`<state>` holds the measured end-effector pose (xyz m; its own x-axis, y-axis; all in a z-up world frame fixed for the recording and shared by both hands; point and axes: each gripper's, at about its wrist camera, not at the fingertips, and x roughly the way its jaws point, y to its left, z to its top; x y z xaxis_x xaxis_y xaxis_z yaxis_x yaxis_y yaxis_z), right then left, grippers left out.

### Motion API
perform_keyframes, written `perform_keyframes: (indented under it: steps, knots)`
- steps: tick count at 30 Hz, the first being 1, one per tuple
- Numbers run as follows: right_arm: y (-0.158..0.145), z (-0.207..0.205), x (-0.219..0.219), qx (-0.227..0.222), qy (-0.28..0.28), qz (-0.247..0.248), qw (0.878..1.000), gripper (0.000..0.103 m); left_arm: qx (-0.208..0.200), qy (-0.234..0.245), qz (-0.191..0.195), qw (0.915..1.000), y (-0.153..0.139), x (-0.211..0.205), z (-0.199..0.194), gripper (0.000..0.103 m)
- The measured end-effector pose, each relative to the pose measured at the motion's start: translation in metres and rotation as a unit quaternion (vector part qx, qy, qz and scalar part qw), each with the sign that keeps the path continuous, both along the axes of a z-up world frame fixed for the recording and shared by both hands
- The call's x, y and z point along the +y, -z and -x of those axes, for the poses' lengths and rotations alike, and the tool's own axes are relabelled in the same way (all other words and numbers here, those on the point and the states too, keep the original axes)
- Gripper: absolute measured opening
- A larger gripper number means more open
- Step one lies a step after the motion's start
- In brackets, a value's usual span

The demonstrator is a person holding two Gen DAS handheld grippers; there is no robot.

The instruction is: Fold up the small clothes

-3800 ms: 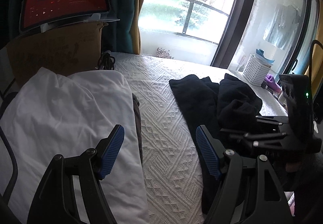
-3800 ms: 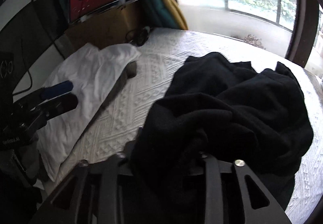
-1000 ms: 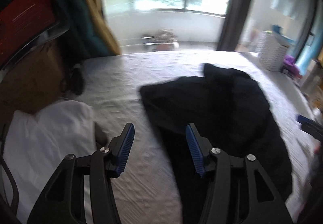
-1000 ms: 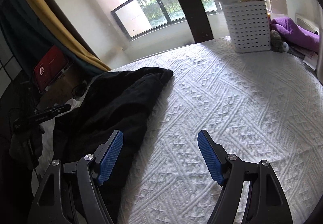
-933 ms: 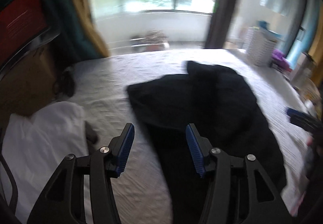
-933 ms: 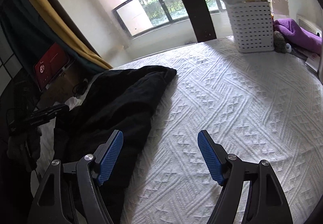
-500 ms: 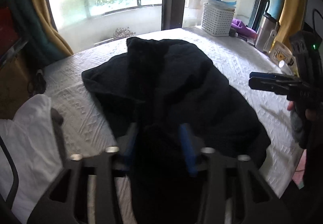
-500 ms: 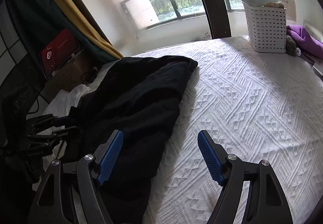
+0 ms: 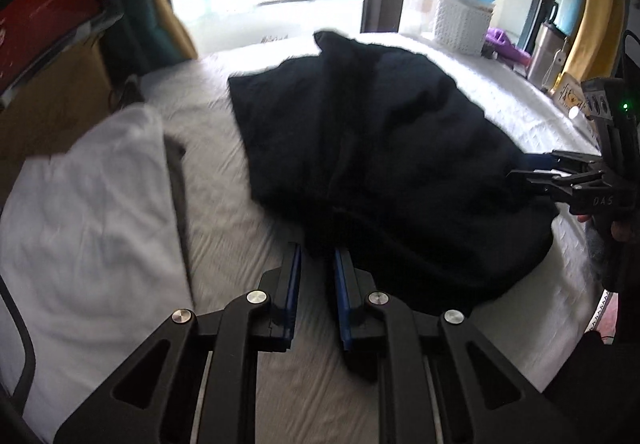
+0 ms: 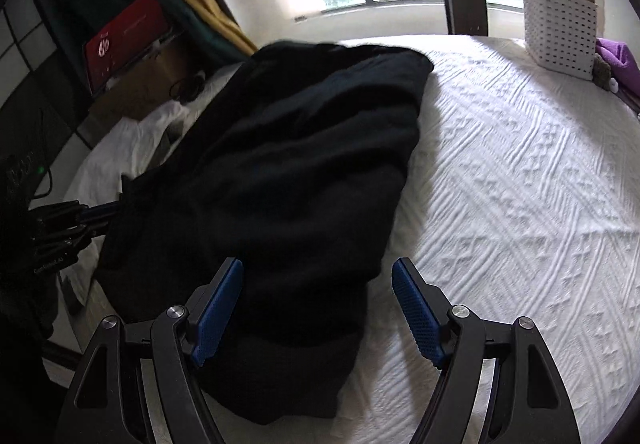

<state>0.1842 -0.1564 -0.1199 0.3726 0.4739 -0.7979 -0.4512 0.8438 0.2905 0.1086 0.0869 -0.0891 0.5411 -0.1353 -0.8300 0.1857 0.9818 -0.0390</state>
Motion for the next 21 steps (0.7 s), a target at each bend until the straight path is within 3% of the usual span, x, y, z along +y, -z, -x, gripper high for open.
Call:
perform_keyframes:
  steps: [3, 8, 10, 11, 12, 16, 21]
  knots:
    - [0.004, 0.008, 0.006, -0.005, -0.006, 0.018, 1.000, 0.086, 0.002, -0.017, 0.010, 0.9998, -0.001, 0.010, 0.009, 0.015]
    - [0.004, 0.014, 0.011, -0.007, -0.015, 0.019, 1.000, 0.086, -0.042, -0.031, 0.024, 0.9984, -0.030, 0.017, 0.018, 0.017]
    - [0.002, 0.016, 0.009, -0.009, -0.014, 0.013, 1.000, 0.086, -0.058, -0.028, 0.032, 0.9974, -0.040, 0.011, 0.014, 0.029]
    - [0.001, 0.016, 0.008, -0.010, -0.013, 0.011, 1.000, 0.086, -0.063, -0.024, 0.038, 0.9970, -0.044, 0.008, 0.011, 0.045]
    - [0.000, 0.016, 0.006, -0.012, -0.012, 0.008, 1.000, 0.086, -0.066, -0.020, 0.044, 0.9967, -0.046, 0.003, 0.007, 0.053]
    - [-0.008, 0.009, -0.006, -0.021, -0.001, 0.000, 1.000, 0.086, -0.058, 0.002, 0.052, 0.9970, -0.040, -0.021, -0.014, 0.054]
    - [-0.018, -0.004, -0.018, -0.033, 0.013, -0.001, 0.999, 0.086, -0.014, 0.005, 0.061, 0.9980, -0.011, -0.038, -0.036, 0.054]
